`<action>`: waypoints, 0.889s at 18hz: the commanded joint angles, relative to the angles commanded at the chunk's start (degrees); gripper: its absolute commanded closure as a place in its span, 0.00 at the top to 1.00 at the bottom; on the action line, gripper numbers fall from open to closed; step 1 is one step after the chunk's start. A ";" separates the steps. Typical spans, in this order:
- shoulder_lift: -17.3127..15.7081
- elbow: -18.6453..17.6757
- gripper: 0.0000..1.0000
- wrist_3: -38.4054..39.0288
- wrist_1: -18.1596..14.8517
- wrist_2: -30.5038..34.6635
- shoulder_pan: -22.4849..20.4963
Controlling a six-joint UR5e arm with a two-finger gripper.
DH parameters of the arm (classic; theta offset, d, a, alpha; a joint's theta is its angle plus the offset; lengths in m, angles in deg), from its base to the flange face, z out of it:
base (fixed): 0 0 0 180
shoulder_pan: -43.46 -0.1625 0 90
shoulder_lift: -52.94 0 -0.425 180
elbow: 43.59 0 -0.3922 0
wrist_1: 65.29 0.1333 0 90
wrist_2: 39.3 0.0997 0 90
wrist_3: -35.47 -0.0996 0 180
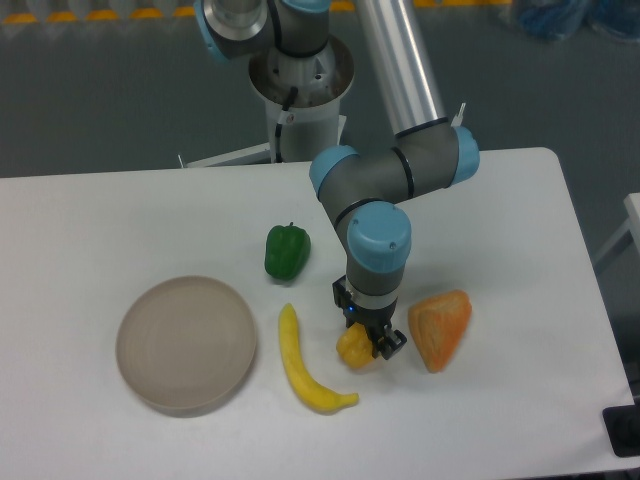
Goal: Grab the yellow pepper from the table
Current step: 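Lift the grasped yellow bell pepper up off the table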
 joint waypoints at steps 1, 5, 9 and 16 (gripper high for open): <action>-0.18 0.09 0.47 0.01 -0.09 0.18 -0.17; -3.24 0.27 0.45 -1.13 -1.05 3.42 -1.66; -6.23 0.26 0.45 -5.43 -6.05 4.22 -4.91; -8.00 0.70 0.40 -5.97 -7.30 2.64 -8.43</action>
